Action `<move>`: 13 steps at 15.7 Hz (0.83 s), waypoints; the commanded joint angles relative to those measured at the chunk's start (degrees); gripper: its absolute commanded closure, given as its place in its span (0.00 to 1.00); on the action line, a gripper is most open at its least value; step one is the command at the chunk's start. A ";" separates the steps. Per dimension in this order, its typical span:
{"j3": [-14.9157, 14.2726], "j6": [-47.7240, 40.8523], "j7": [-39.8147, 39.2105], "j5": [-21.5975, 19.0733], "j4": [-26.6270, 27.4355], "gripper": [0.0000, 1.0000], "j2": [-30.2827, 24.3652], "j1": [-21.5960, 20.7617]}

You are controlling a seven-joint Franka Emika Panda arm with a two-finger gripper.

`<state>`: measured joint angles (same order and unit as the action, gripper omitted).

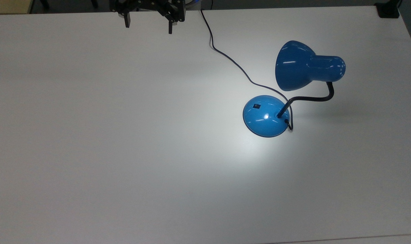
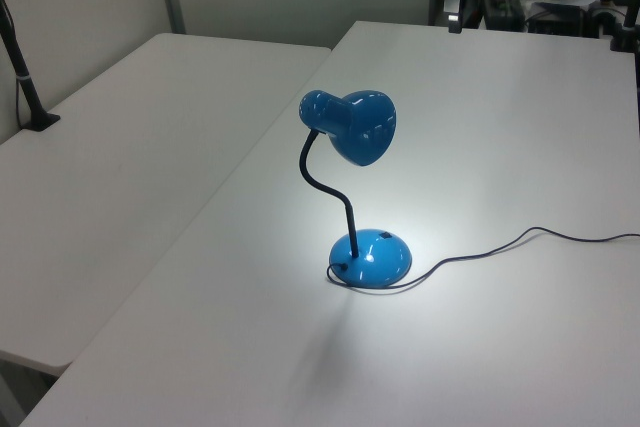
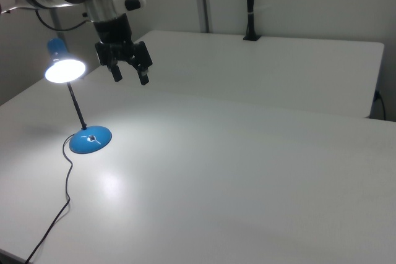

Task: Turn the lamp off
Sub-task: 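Move the gripper over the blue lamp base toward its switch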

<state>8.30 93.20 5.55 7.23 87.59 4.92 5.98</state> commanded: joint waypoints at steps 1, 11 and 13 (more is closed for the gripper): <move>-0.13 -3.27 -0.09 0.08 -0.58 0.99 -0.35 0.69; 0.40 -1.45 -4.29 -1.24 1.35 1.00 -0.35 0.35; 1.10 2.41 -8.61 -2.04 6.25 1.00 -1.22 -0.61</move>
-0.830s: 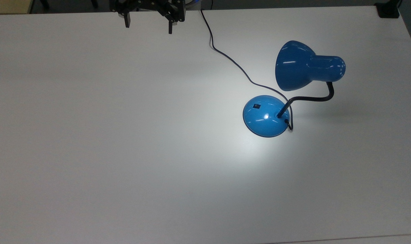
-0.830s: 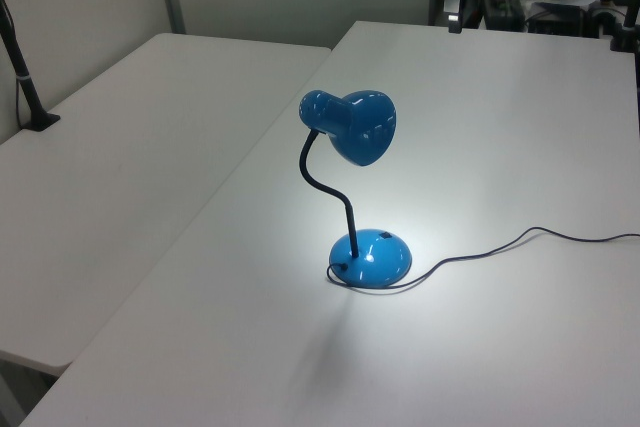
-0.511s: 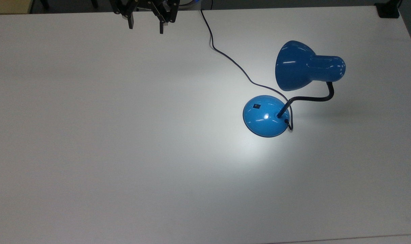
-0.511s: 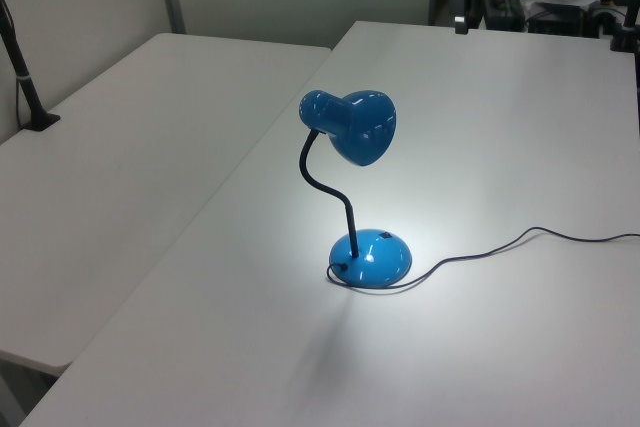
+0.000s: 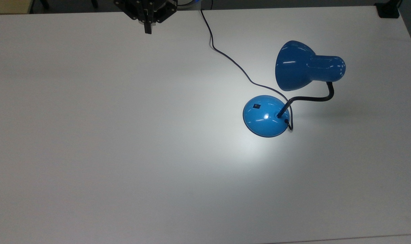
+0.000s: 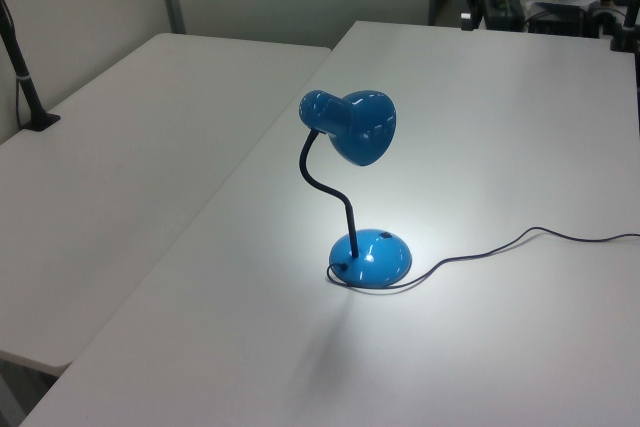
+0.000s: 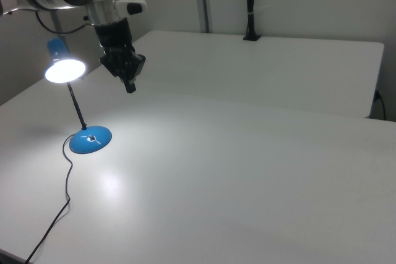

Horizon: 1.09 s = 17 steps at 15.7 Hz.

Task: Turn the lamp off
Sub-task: 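Move the gripper over the blue lamp base toward its switch, then lower the gripper onto the switch on the blue lamp base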

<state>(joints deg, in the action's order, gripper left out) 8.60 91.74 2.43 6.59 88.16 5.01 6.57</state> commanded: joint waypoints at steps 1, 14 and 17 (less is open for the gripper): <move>1.67 5.62 -6.72 -1.40 7.88 1.00 -1.66 -1.99; 12.31 30.59 -17.10 -1.49 21.79 1.00 5.35 -4.63; 13.37 35.59 -20.79 -1.40 21.79 1.00 7.99 -4.55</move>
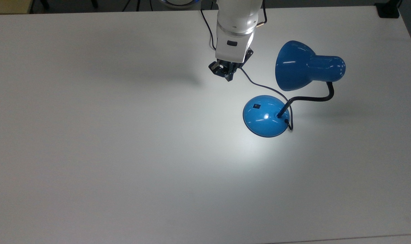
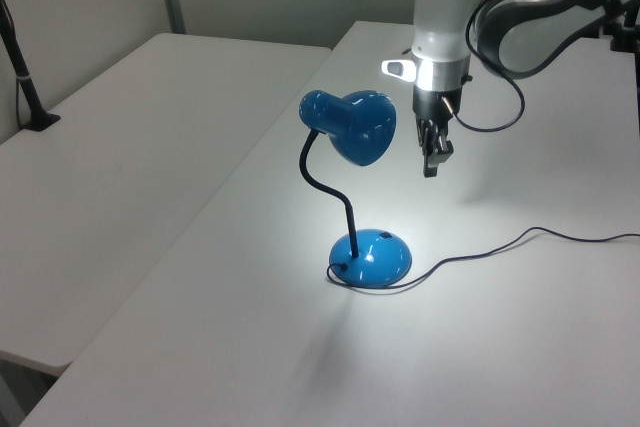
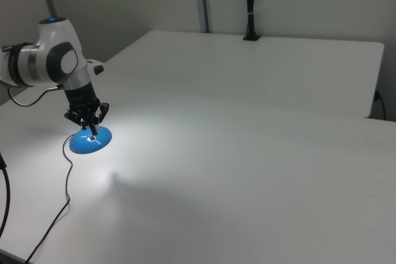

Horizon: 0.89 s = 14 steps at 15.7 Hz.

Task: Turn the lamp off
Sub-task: 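Lower the gripper onto the switch on the blue lamp base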

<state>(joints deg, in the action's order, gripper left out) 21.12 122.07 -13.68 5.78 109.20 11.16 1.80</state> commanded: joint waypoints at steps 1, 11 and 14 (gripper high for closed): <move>0.94 7.20 -6.08 -0.68 0.84 1.00 2.46 0.13; 4.01 15.92 -8.82 -0.50 0.75 1.00 7.83 0.22; 4.63 16.18 -8.55 -0.41 0.57 1.00 8.97 0.22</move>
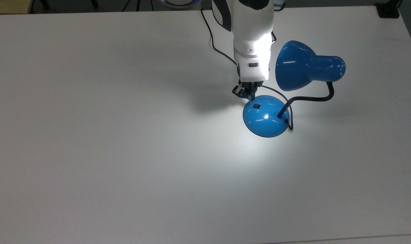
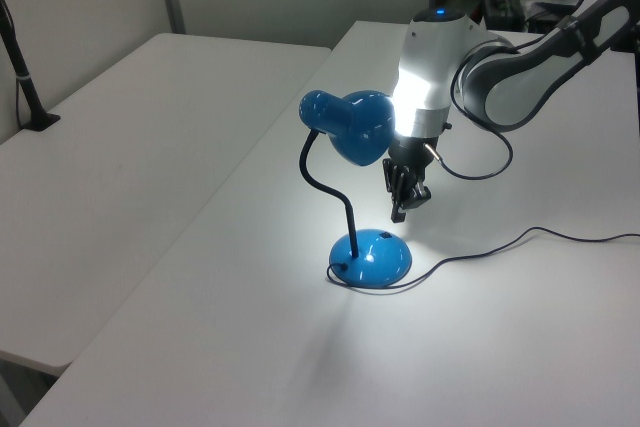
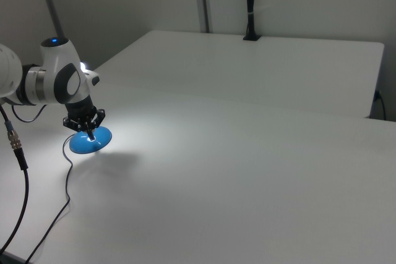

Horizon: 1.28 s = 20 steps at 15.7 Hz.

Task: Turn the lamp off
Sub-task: 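Lower the gripper onto the switch on the blue lamp base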

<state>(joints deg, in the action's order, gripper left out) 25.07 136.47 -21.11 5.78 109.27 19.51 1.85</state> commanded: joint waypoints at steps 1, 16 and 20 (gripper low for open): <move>0.69 2.04 -1.21 -0.24 0.50 1.00 0.79 0.17; 0.86 3.96 -2.53 0.64 -0.03 1.00 2.02 0.70; 0.86 5.56 -3.15 0.82 -0.11 1.00 3.08 0.70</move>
<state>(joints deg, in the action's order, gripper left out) 25.59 140.21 -22.68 5.98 108.96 21.66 2.15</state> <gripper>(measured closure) 0.991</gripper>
